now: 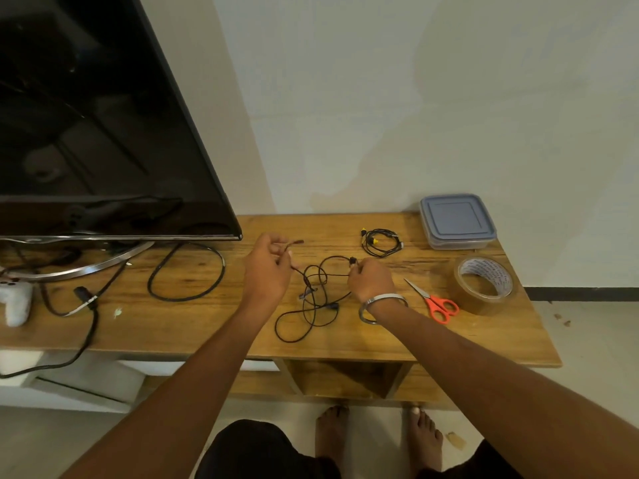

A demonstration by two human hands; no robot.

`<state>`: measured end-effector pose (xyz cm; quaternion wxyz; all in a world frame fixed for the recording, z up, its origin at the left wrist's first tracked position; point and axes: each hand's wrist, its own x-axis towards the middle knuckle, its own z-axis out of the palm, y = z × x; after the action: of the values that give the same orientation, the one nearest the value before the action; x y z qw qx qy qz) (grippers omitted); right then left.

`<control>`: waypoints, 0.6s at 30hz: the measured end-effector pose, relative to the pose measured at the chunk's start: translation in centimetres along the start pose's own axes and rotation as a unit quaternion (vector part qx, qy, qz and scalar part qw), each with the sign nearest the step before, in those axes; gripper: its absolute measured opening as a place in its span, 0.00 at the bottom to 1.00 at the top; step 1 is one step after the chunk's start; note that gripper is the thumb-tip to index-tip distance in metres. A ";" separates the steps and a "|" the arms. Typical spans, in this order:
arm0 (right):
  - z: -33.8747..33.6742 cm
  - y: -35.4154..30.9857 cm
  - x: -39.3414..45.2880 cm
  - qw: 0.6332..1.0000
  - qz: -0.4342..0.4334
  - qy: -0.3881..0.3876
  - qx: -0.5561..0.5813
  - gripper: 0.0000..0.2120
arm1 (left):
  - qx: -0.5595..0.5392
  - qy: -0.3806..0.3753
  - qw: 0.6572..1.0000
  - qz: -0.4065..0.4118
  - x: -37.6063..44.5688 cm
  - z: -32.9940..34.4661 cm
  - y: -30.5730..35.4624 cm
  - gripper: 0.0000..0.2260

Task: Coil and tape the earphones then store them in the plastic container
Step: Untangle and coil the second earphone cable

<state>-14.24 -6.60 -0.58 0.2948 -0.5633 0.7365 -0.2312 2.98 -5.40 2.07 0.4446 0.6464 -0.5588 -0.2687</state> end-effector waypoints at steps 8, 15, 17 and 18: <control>-0.8 1.3 0.6 0.995 0.012 0.032 -0.090 0.19 | -0.082 -0.030 0.995 -0.054 0.7 -0.6 -0.1 0.07; 1.0 -1.9 -1.7 0.965 -0.261 -0.021 0.029 0.17 | -0.197 -0.080 0.972 -0.098 0.3 0.8 1.5 0.11; 1.0 -2.4 -1.7 0.965 -0.253 -0.016 0.065 0.14 | -0.225 -0.093 0.964 -0.106 0.4 0.5 1.7 0.13; 0.8 -2.5 -1.6 0.968 -0.237 -0.011 0.084 0.11 | -0.230 -0.096 0.963 -0.104 0.4 0.2 1.8 0.13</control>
<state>-11.61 -5.68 0.80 0.2862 -0.6974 0.5567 -0.3489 2.08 -5.75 3.58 0.4949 0.5525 -0.4515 -0.4960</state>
